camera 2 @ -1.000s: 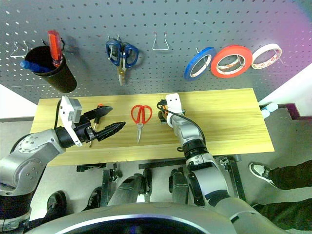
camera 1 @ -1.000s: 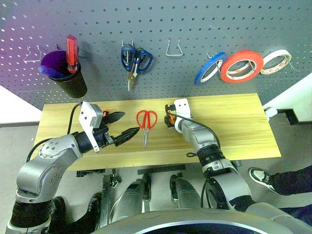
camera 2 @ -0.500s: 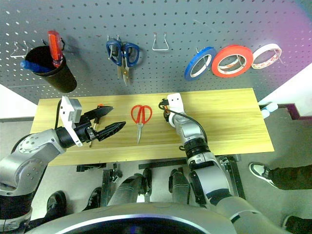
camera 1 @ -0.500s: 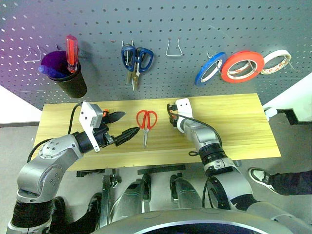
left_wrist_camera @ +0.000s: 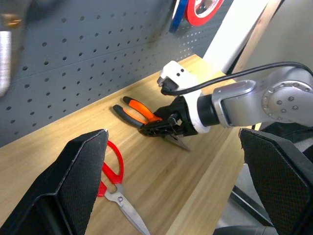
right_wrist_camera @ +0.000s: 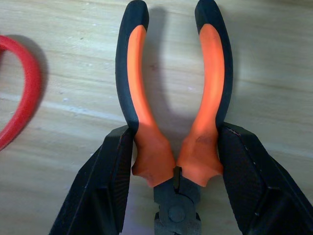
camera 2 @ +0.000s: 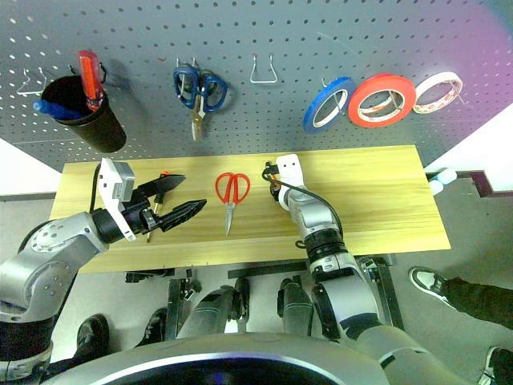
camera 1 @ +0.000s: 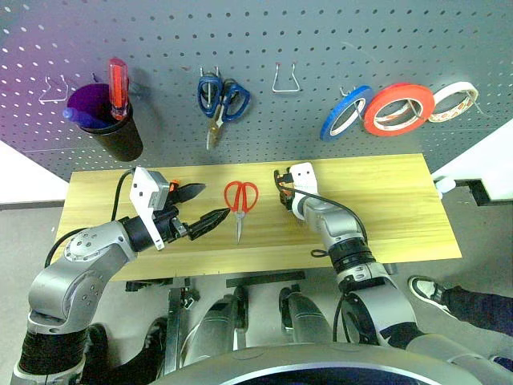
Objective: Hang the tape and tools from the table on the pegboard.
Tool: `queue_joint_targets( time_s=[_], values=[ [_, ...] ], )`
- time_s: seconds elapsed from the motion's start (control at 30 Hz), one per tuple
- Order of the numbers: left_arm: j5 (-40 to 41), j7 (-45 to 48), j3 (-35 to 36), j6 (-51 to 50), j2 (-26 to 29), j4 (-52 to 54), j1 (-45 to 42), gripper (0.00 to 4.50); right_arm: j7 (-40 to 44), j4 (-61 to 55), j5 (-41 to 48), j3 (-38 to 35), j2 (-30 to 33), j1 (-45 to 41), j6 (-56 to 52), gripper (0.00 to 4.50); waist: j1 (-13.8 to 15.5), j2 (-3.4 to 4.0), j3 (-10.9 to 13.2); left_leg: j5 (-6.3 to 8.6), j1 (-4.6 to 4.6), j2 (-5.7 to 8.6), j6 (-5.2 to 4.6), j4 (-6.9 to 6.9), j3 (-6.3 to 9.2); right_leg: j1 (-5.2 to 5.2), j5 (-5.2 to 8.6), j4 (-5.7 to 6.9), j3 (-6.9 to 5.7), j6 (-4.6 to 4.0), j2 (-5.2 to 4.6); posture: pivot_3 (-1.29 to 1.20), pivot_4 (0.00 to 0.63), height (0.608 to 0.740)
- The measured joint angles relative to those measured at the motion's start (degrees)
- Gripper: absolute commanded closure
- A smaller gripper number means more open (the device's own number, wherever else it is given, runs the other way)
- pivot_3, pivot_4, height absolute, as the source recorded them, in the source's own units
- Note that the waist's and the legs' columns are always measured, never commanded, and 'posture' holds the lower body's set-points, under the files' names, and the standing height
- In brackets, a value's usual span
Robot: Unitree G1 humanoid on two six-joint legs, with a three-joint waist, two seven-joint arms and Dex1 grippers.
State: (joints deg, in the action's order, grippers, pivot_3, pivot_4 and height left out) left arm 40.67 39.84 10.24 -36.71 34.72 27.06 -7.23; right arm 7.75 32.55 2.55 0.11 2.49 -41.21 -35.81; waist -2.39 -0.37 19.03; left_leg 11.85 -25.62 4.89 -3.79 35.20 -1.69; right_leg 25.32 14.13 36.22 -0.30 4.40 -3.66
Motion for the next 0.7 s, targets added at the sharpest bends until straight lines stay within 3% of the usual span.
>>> queue_joint_targets(
  time_s=[0.4, 0.7],
  values=[
    [-0.45, 1.27, -0.32, 1.01, -0.08, -2.41, -1.92, 0.00, 5.94, -21.47, 4.99, -1.39, 3.38, 9.20, -7.65, 2.21, -0.01, 0.00, 0.00, 0.00, -0.03, 0.00, 0.00, -0.02, 0.00, 0.04, 0.00, 0.00, 0.00, 0.00, 0.00, -0.02, 0.334, 0.739],
    [-1.86, 2.33, -1.33, 2.64, -1.24, -5.86, -4.66, 0.00, 9.02, -28.90, 8.54, -1.99, 3.85, 14.81, -6.86, 2.21, -0.11, -0.01, -0.02, -0.15, -0.06, 0.01, 0.26, 0.02, 0.00, 0.03, -0.02, 0.00, 0.00, 0.01, 0.00, -0.05, 0.302, 0.739]
  ],
)
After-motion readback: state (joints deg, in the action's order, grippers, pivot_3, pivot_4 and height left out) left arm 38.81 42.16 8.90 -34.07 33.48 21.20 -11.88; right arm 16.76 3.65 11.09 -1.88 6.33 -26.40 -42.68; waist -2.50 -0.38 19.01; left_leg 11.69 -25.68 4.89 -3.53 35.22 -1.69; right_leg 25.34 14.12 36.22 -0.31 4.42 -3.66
